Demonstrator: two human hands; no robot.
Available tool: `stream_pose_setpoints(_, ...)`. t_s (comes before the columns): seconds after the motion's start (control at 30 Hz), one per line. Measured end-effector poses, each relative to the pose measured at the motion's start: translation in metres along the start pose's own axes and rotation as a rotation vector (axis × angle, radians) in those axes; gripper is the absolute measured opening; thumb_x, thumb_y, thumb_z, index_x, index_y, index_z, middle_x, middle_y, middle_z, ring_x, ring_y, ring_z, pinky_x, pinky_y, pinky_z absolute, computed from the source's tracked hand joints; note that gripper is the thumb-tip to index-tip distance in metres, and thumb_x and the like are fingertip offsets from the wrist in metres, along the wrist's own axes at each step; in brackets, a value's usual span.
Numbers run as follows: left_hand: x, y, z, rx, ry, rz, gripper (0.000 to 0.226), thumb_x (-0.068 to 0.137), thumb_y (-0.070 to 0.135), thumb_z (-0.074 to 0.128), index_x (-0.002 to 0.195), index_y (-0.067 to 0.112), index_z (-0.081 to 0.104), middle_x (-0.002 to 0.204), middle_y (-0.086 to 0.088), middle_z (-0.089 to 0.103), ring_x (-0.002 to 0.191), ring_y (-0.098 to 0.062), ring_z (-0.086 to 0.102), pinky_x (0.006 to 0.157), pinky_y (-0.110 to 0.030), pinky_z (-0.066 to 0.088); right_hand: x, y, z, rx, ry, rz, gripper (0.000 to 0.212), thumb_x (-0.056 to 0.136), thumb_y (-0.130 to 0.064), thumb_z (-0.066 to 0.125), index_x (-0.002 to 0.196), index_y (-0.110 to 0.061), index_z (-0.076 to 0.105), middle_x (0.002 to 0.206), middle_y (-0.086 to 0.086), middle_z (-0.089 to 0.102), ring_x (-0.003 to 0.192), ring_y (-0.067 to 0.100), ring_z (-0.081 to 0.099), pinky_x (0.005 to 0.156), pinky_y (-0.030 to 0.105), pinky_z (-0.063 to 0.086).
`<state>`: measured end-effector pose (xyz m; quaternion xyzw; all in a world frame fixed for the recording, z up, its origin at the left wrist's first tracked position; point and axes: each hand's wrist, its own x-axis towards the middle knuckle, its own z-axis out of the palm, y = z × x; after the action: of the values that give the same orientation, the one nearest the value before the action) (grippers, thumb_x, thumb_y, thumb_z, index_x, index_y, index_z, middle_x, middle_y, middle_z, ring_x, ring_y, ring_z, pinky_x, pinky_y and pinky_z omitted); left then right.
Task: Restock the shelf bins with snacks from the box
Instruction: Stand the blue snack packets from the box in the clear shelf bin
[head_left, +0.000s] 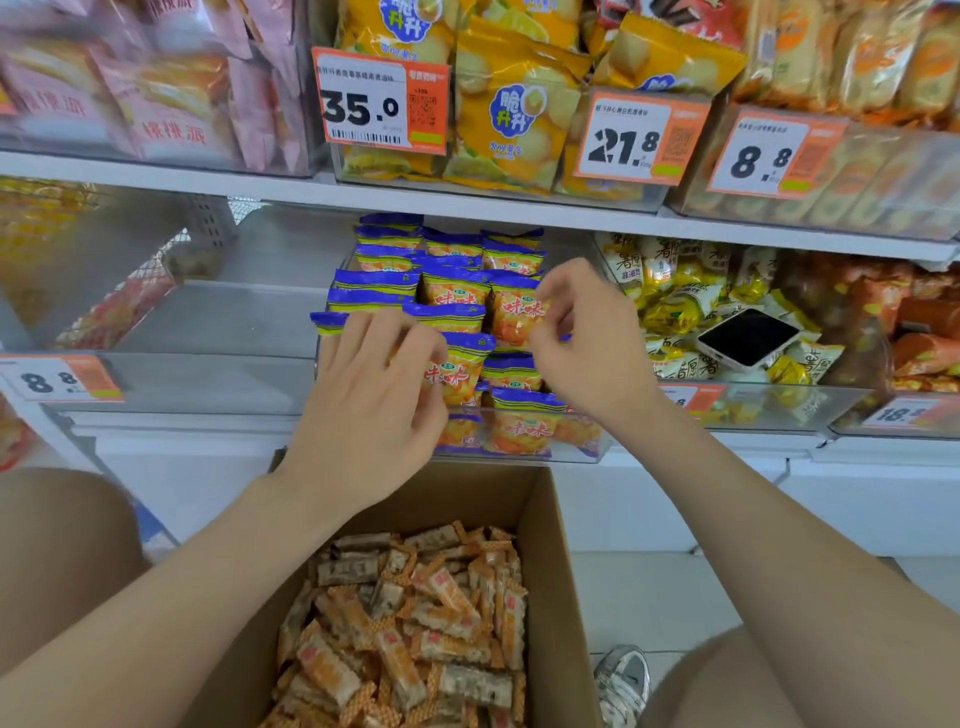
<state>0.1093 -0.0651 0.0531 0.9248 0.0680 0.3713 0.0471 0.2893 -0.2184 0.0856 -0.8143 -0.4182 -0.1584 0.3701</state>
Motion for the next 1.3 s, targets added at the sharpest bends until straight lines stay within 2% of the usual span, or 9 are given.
stream_pose_setpoints(0.07, -0.013, 0.005, -0.003, -0.089, -0.088, 0.016, 0.012, 0.089, 0.021, 0.068, 0.095, 0.019, 0.057, 0.095, 0.005, 0.055, 0.09, -0.017, 0.05, 0.075, -0.031, 0.041, -0.026, -0.025, -0.013, 0.115, -0.314, -0.02, 0.019, 0.084, -0.006, 0.06, 0.093, -0.021, 0.068, 0.07, -0.009, 0.066, 0.065, 0.009, 0.062, 0.06, 0.023, 0.047)
stream_pose_setpoints(0.17, -0.042, 0.009, 0.008, -0.164, -0.457, -0.059, 0.011, 0.09, 0.037, 0.064, 0.089, 0.03, 0.055, 0.079, 0.014, 0.055, 0.075, -0.011, 0.054, 0.061, -0.035, 0.047, -0.075, -0.047, -0.01, -0.008, -0.899, -0.066, 0.021, 0.086, -0.008, 0.059, 0.09, -0.021, 0.075, 0.069, -0.01, 0.069, 0.067, 0.008, 0.063, 0.063, 0.009, 0.041)
stream_pose_setpoints(0.3, -0.093, 0.006, 0.042, -0.18, -1.058, -0.015, 0.01, 0.095, 0.04, 0.065, 0.097, 0.03, 0.064, 0.089, 0.013, 0.064, 0.084, -0.013, 0.064, 0.073, -0.038, 0.056, -0.139, -0.055, 0.026, -0.223, -1.267, -0.182, 0.019, 0.092, -0.014, 0.054, 0.082, -0.016, 0.07, 0.066, -0.006, 0.062, 0.063, 0.01, 0.058, 0.069, 0.037, 0.056)
stream_pose_setpoints(0.47, -0.156, 0.016, 0.08, -0.179, -1.511, -0.013, 0.029, 0.095, 0.037, 0.072, 0.119, 0.022, 0.071, 0.109, 0.005, 0.065, 0.101, -0.019, 0.063, 0.088, -0.039, 0.057, -0.179, -0.06, 0.053, -0.412, -1.448, -0.258, 0.018, 0.097, -0.014, 0.051, 0.087, -0.011, 0.066, 0.073, 0.0, 0.057, 0.067, 0.018, 0.057, 0.068, 0.042, 0.058)
stream_pose_setpoints(0.63, -0.212, 0.029, 0.109, -0.101, -1.706, 0.04, 0.048, 0.095, 0.052, 0.07, 0.124, 0.014, 0.069, 0.119, -0.005, 0.068, 0.101, -0.024, 0.063, 0.084, -0.039, 0.056, -0.188, -0.051, 0.066, -0.461, -1.454, -0.203, 0.015, 0.094, -0.013, 0.05, 0.081, -0.012, 0.057, 0.078, 0.004, 0.056, 0.073, 0.026, 0.062, 0.062, 0.042, 0.056)
stream_pose_setpoints(0.8, -0.23, 0.035, 0.115, -0.031, -1.733, 0.114, 0.035, 0.095, 0.042, 0.073, 0.117, 0.015, 0.075, 0.115, -0.005, 0.071, 0.102, -0.027, 0.068, 0.071, -0.033, 0.049, -0.179, -0.044, 0.073, -0.513, -1.429, -0.224, 0.024, 0.098, -0.009, 0.049, 0.078, -0.021, 0.046, 0.081, 0.001, 0.051, 0.07, 0.017, 0.053, 0.056, 0.034, 0.045)
stream_pose_setpoints(0.9, -0.235, 0.036, 0.118, -0.027, -1.685, 0.143, 0.018, 0.099, 0.03, 0.066, 0.103, 0.016, 0.075, 0.108, -0.005, 0.072, 0.094, -0.026, 0.069, 0.073, -0.039, 0.06, -0.173, -0.039, 0.075, -0.529, -1.412, -0.21, 0.018, 0.098, -0.01, 0.049, 0.083, -0.02, 0.049, 0.083, 0.003, 0.056, 0.074, 0.022, 0.06, 0.063, 0.04, 0.056)
stream_pose_setpoints(1.07, -0.224, 0.036, 0.113, -0.095, -1.625, 0.14, 0.018, 0.106, 0.023, 0.05, 0.098, 0.013, 0.063, 0.099, -0.006, 0.067, 0.085, -0.026, 0.064, 0.067, -0.038, 0.052, -0.163, -0.032, 0.072, -0.505, -1.374, -0.158, 0.011, 0.096, -0.015, 0.052, 0.088, -0.017, 0.059, 0.086, 0.006, 0.061, 0.086, 0.03, 0.068, 0.073, 0.047, 0.062)
stream_pose_setpoints(1.3, -0.125, 0.008, 0.084, -0.486, -1.003, -0.289, 0.006, 0.108, 0.02, 0.052, 0.107, 0.022, 0.058, 0.088, 0.011, 0.062, 0.077, -0.006, 0.057, 0.068, -0.03, 0.04, -0.122, -0.014, 0.039, -0.456, -1.254, -0.013, 0.03, 0.094, -0.024, 0.061, 0.118, -0.008, 0.068, 0.101, 0.011, 0.072, 0.094, 0.032, 0.068, 0.077, 0.046, 0.06)
